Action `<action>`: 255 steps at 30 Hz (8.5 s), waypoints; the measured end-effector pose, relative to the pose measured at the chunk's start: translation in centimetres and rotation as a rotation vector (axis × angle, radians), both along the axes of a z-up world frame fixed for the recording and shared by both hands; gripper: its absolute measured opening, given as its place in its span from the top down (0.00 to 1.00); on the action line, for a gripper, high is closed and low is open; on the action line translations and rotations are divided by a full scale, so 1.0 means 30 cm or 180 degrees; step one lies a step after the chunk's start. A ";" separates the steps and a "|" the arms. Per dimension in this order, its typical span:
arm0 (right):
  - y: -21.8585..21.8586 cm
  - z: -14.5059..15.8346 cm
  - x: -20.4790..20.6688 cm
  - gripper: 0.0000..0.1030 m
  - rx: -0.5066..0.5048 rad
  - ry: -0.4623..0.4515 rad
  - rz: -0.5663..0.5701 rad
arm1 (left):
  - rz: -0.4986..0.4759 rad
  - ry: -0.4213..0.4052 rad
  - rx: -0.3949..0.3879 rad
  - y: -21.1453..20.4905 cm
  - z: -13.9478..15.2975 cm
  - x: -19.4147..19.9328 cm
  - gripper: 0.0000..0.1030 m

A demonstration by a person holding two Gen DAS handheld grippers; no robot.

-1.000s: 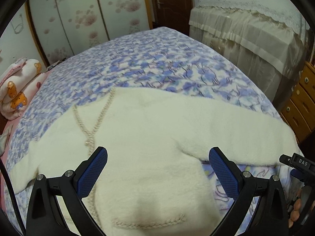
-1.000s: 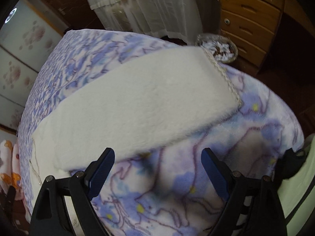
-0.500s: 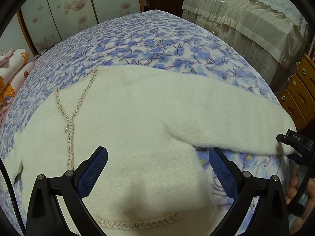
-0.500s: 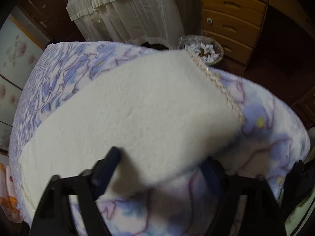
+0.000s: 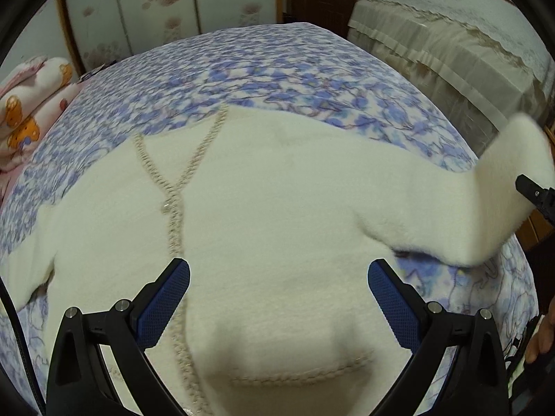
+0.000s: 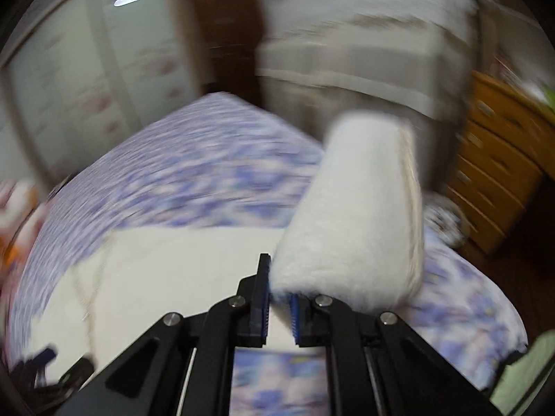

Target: Fold large clothes

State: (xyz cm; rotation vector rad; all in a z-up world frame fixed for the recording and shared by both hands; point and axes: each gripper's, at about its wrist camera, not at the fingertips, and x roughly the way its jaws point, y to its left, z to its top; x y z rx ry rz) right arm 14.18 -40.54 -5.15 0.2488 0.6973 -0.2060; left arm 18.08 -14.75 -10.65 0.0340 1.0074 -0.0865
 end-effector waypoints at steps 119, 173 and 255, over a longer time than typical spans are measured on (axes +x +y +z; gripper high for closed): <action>0.297 -0.455 0.324 0.78 0.0056 0.1186 0.0990 | 0.0566 0.0598 -0.0564 0.744 -0.402 0.327 0.81; 0.498 -0.366 0.329 0.97 -0.0243 0.1004 0.1135 | 0.0364 0.0455 -0.0413 0.628 -0.310 0.313 0.66; 1.407 -0.112 -0.234 0.67 -0.0409 0.1007 0.2252 | 0.1425 0.0687 -0.1278 1.670 -0.112 -0.505 0.26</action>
